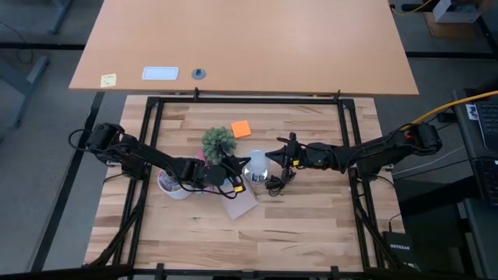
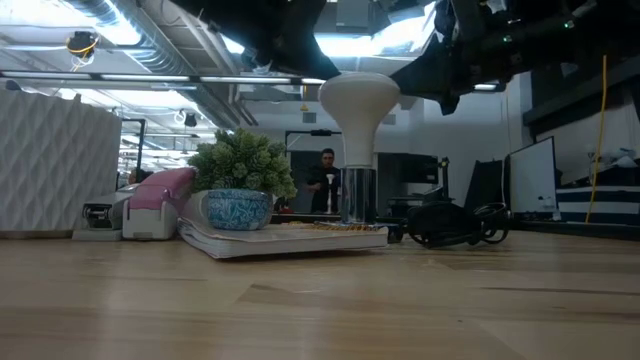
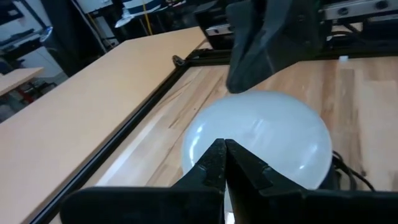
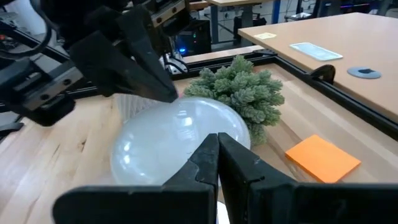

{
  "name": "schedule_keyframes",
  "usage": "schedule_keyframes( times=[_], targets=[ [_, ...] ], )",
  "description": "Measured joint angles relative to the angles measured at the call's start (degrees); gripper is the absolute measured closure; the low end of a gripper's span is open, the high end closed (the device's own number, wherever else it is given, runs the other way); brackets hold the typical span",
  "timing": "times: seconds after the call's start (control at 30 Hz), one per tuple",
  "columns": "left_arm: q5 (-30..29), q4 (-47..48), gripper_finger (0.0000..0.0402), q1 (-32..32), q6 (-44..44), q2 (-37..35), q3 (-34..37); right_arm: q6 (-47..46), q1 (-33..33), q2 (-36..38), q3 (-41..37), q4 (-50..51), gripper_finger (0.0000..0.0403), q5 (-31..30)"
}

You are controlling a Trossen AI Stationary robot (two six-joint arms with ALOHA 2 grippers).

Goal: Screw lightbulb
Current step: Insert the lightbulb into the silver lamp socket

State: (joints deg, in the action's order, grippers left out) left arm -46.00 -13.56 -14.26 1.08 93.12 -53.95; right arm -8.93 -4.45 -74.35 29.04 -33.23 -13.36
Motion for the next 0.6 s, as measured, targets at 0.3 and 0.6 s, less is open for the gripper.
schedule_keyframes(
  times=[0.3,0.6],
  targets=[
    [-1.4,-0.1,0.0401,0.2,0.1,0.0,0.0,0.0,0.0,0.0,0.0,0.0,0.0391,4.4],
    [-0.8,-2.5,0.0401,1.7,0.0,0.2,0.0,0.0,-0.1,0.0,0.0,0.0,0.0391,5.9]
  ],
)
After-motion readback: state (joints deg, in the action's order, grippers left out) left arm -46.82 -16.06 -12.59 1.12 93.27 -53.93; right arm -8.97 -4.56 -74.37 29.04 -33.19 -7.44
